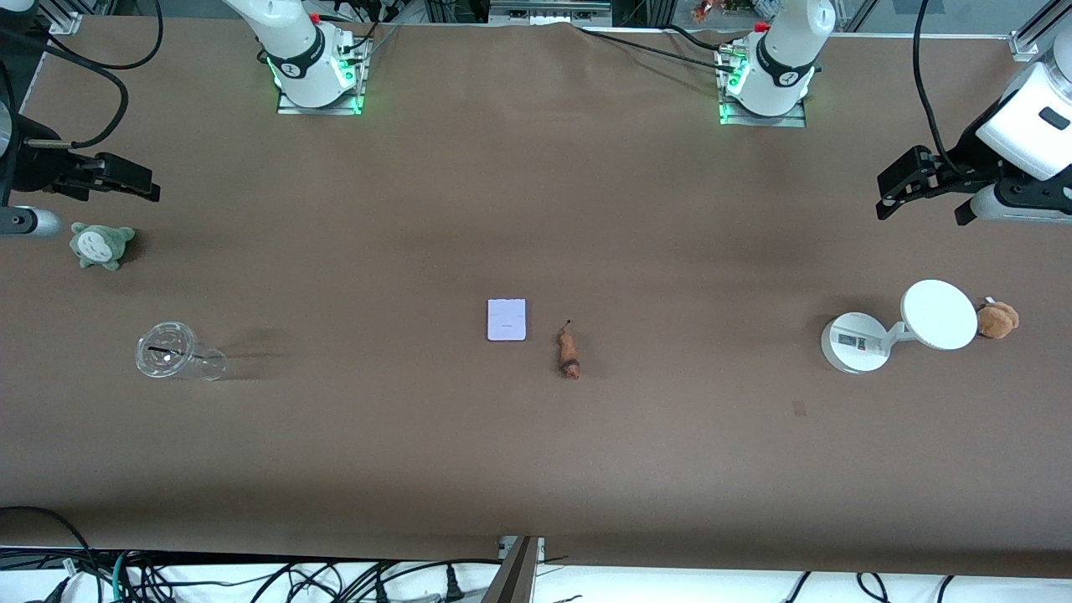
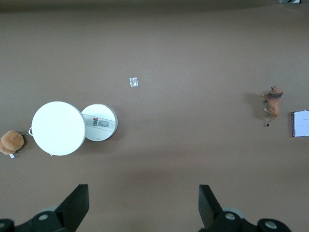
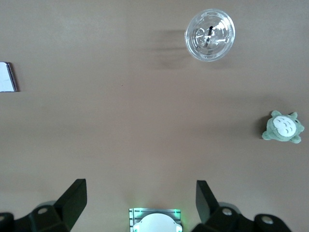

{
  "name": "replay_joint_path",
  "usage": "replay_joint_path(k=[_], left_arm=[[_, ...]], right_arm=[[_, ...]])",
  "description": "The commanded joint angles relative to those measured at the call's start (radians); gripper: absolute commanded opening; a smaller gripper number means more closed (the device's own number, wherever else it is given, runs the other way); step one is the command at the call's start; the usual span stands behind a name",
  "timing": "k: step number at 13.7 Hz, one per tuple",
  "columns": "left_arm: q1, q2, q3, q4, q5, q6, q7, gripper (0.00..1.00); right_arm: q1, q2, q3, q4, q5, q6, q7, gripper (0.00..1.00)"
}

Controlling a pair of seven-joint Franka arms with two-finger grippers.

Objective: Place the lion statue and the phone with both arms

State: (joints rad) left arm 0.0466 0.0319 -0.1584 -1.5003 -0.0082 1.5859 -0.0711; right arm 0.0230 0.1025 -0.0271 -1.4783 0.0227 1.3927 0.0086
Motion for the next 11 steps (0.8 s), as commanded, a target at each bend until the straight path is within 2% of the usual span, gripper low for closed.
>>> replay_joint_path(k=[1, 9, 11], left_arm=[[0.007, 0.014, 0.003, 0.031, -0.004, -0.009, 0.022, 1.0], [0.006, 0.017, 0.003, 0.026, -0.004, -0.014, 0.021, 1.0], [0.002, 0.054, 0.006, 0.028, -0.003, -0.004, 0.021, 1.0]], right_arm=[[-0.009, 0.008, 0.016, 0.024, -0.014, -0.017, 0.01, 1.0], [-0.008, 0.091, 0.019, 0.024, -0.029, -0.012, 0.004, 1.0], [-0.008, 0.101, 0.019, 0.024, -0.024, -0.012, 0.002, 1.0]])
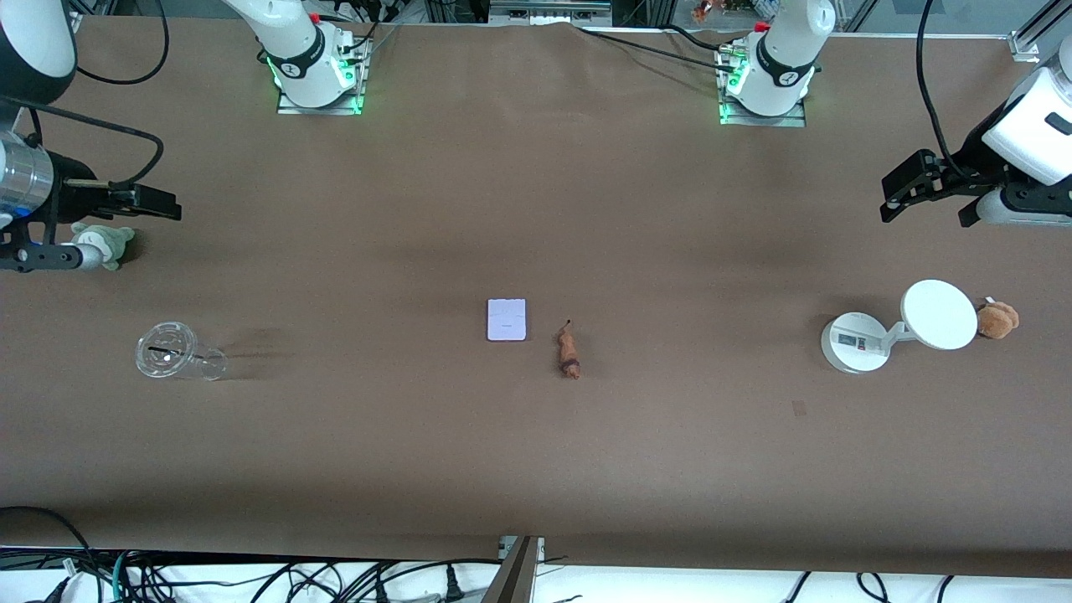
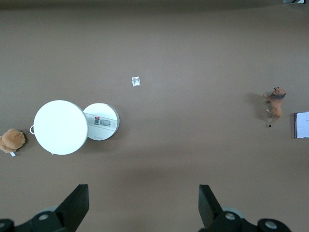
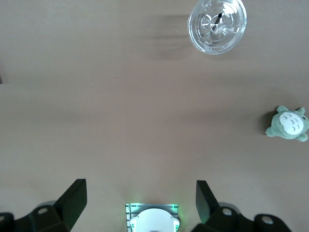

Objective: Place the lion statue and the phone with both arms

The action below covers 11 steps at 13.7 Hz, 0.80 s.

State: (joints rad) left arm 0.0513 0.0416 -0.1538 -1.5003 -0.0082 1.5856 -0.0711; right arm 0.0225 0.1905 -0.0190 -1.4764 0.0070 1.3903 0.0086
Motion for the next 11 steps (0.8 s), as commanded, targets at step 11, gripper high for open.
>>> replay_joint_path(k=[11], left_arm=[[0.002, 0.113, 0.007, 0.049, -0.006, 0.008, 0.008, 1.0]], right_arm=[[-0.001, 0.018, 0.013, 0.022, -0.009, -0.01, 0.004, 1.0]])
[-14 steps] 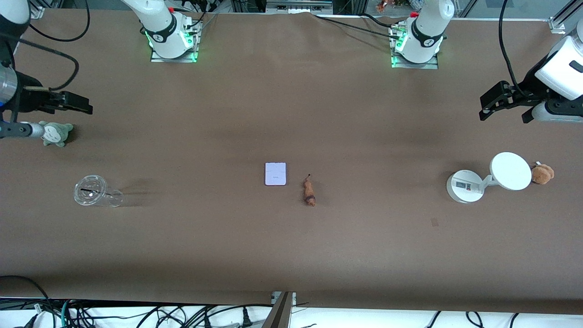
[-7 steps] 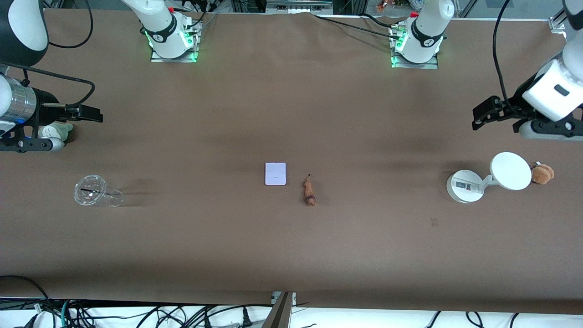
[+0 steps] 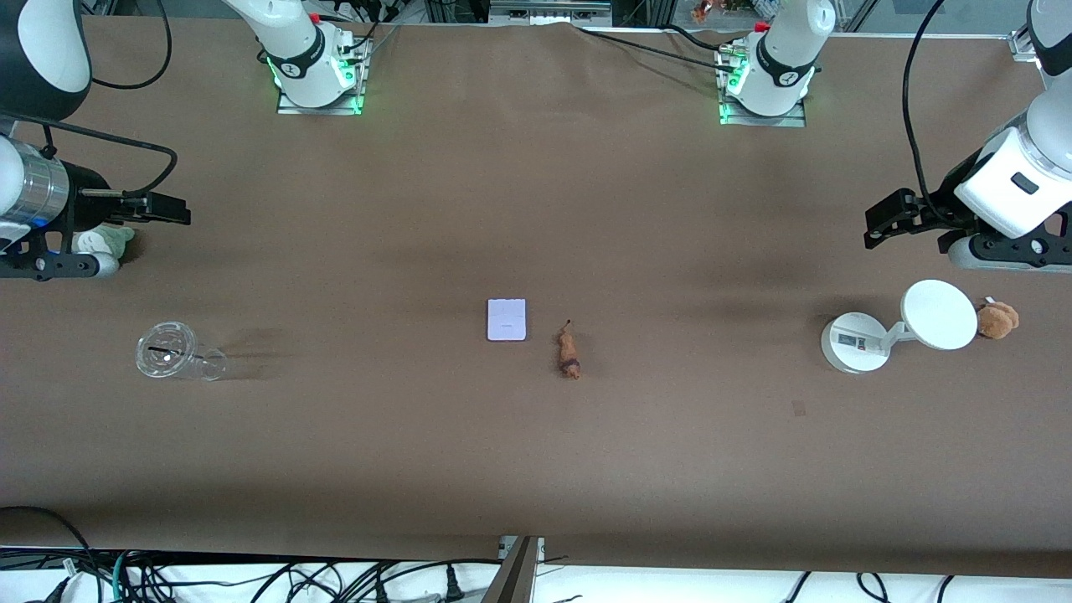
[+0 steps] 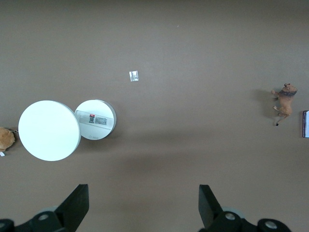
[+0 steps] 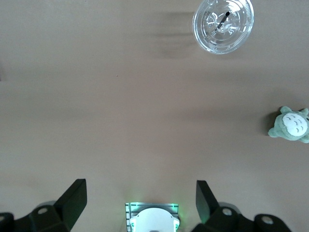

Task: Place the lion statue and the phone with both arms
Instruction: 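Reach the left gripper over to the brown lion statue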

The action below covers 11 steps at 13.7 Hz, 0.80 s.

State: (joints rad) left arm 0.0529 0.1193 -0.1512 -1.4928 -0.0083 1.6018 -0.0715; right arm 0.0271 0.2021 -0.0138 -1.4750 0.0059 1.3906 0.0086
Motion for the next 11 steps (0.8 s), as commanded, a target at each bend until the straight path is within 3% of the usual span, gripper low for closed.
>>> replay_joint_path(k=[1, 4, 11], left_arm=[[-0.001, 0.071, 0.004, 0.043, -0.001, -0.01, 0.012, 1.0], [-0.01, 0.141, -0.002, 0.048, 0.109, -0.011, 0.01, 1.0], [0.002, 0.21, -0.002, 0.058, 0.091, -0.014, 0.05, 1.0]], right_arm=[[-0.006, 0.008, 0.008, 0.022, -0.007, -0.01, 0.004, 1.0], [-0.006, 0.014, 0.006, 0.022, -0.007, -0.004, 0.004, 1.0], [-0.004, 0.014, 0.006, 0.022, -0.007, -0.002, 0.011, 1.0]])
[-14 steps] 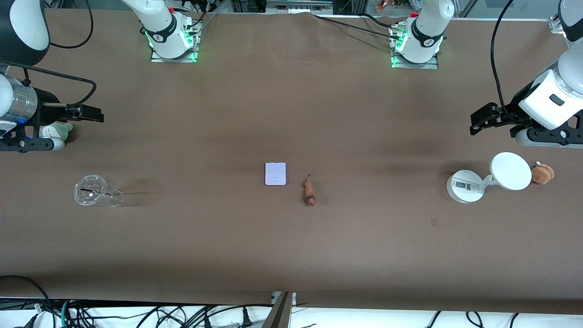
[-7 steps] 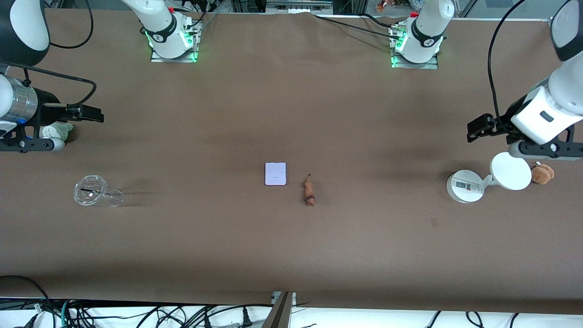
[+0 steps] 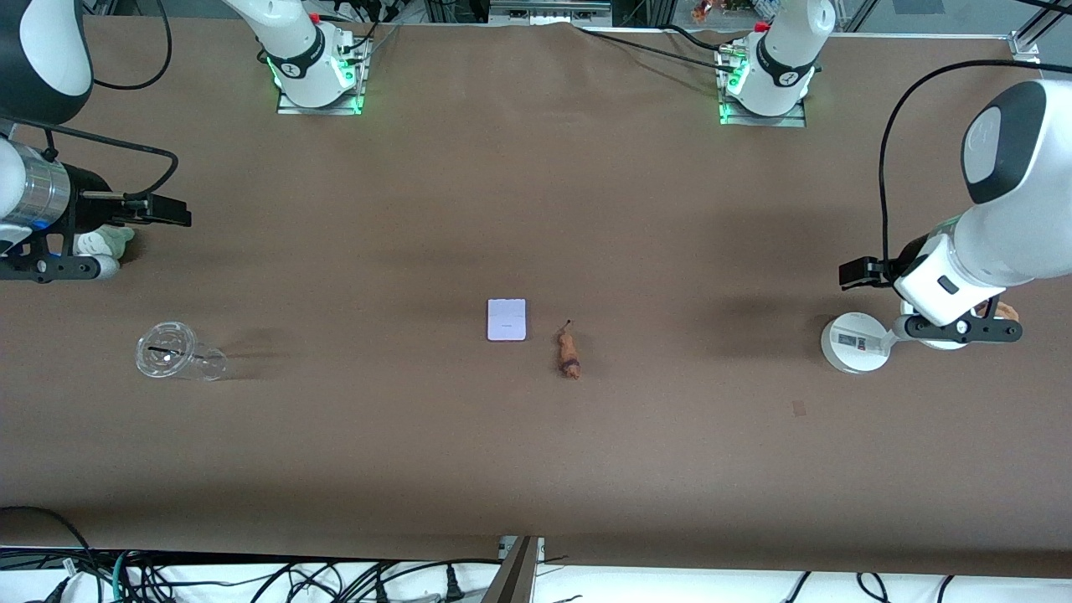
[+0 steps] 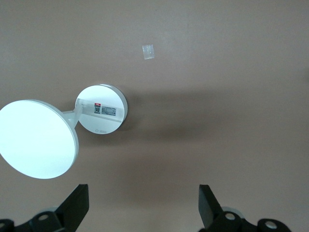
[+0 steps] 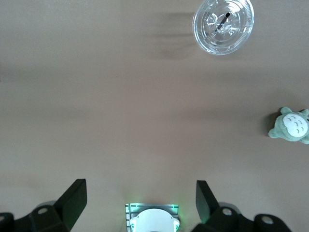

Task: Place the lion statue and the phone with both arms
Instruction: 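Reach the left gripper over to the brown lion statue, then close the left gripper on the lion statue and lift it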

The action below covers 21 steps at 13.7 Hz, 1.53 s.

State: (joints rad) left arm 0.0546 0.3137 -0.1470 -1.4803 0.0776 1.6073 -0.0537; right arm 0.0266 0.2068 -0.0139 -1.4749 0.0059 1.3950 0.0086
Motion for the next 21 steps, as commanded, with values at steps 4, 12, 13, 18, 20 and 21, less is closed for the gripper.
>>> replay_joint_path(k=[4, 12, 13, 18, 20, 21], left_arm=[[-0.14, 0.092, -0.013, 0.052, -0.085, 0.032, -0.178, 1.0], [-0.493, 0.439, 0.012, 0.142, -0.021, 0.49, -0.785, 1.0], [-0.519, 0.453, 0.012, 0.158, -0.022, 0.494, -0.823, 1.0], [-0.587, 0.64, 0.03, 0.379, -0.021, 0.534, -0.877, 1.0], [-0.61, 0.657, 0.066, 0.38, -0.022, 0.578, -0.873, 1.0], [-0.61, 0.662, 0.069, 0.387, -0.022, 0.583, -0.868, 1.0]], right_arm=[[-0.005, 0.01, 0.006, 0.022, -0.007, -0.007, 0.004, 1.0], [-0.005, 0.01, 0.006, 0.022, -0.007, -0.007, 0.004, 1.0], [-0.005, 0.01, 0.006, 0.022, -0.007, -0.007, 0.005, 1.0], [-0.004, 0.01, 0.006, 0.022, -0.007, 0.01, 0.007, 1.0], [-0.001, 0.01, 0.006, 0.022, -0.007, 0.019, 0.005, 1.0], [-0.001, 0.01, 0.008, 0.022, -0.004, 0.021, 0.005, 1.0]])
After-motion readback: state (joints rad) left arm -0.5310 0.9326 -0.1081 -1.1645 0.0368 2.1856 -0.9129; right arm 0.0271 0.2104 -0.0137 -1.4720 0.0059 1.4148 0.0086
